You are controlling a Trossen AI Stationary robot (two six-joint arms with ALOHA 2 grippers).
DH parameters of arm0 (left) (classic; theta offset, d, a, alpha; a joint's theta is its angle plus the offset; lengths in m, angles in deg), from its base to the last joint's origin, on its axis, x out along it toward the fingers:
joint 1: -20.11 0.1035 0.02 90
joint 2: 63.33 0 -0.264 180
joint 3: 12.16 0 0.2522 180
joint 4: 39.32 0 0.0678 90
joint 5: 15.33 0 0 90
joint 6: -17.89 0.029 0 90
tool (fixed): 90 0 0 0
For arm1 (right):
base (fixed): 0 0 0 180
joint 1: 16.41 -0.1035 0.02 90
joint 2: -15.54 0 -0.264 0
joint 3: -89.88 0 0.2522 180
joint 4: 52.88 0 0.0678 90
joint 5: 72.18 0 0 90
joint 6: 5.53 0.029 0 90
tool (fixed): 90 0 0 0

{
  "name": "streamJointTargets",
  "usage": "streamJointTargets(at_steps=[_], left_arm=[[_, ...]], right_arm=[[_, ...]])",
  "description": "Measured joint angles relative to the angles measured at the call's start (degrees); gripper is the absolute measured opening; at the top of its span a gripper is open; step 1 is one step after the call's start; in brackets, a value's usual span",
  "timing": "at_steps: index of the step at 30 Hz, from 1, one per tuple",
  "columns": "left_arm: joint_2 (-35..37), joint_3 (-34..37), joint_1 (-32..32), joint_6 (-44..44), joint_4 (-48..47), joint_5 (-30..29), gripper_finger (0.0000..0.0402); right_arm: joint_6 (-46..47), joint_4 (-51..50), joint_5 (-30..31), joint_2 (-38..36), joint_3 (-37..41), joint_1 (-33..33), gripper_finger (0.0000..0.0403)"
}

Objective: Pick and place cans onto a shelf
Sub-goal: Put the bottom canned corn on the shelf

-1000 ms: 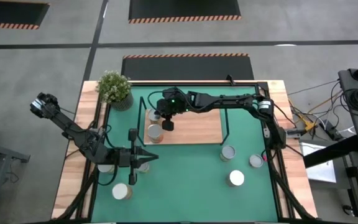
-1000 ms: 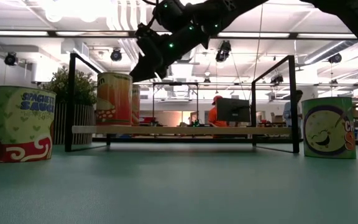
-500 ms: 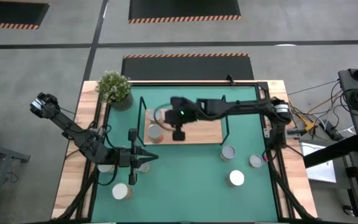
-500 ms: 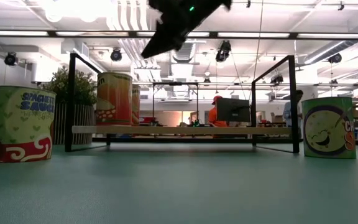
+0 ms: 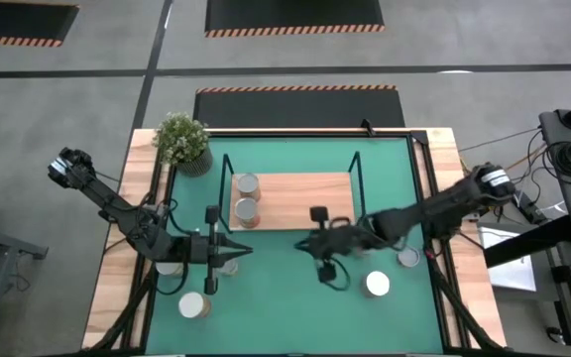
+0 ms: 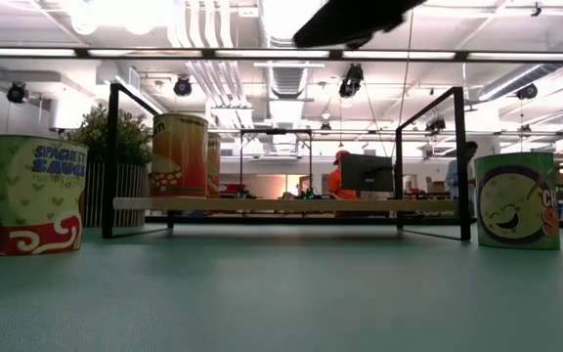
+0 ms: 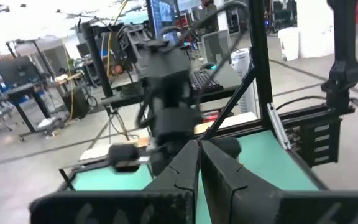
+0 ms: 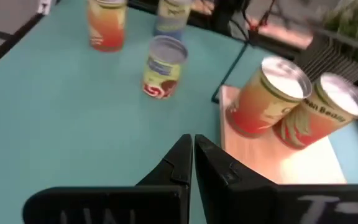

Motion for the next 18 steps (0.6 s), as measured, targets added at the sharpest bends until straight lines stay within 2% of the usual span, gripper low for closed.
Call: streamJointTargets(at_steps=[5,9,15,18], left_arm=[[-1.68,0.0,0.0,-8.1,0.04,-0.02,0.0],[-4.8,0.0,-0.02,-18.06,-0.12,-0.04,0.0],[-8.27,-0.01,-0.09,-36.77,-1.23,0.01,0.0],[-8.8,-1.69,-0.22,-49.65,-8.92,0.39,0.0]], right_arm=[[-3.54,9.29,6.62,-4.41,7.23,-5.06,0.0009],[-9.0,17.18,7.08,-8.59,11.91,-7.94,0.0009],[-14.83,25.13,6.79,-14.77,16.72,-8.98,0.0009],[-15.5,25.19,6.6,-16.72,17.9,-9.03,0.0009]])
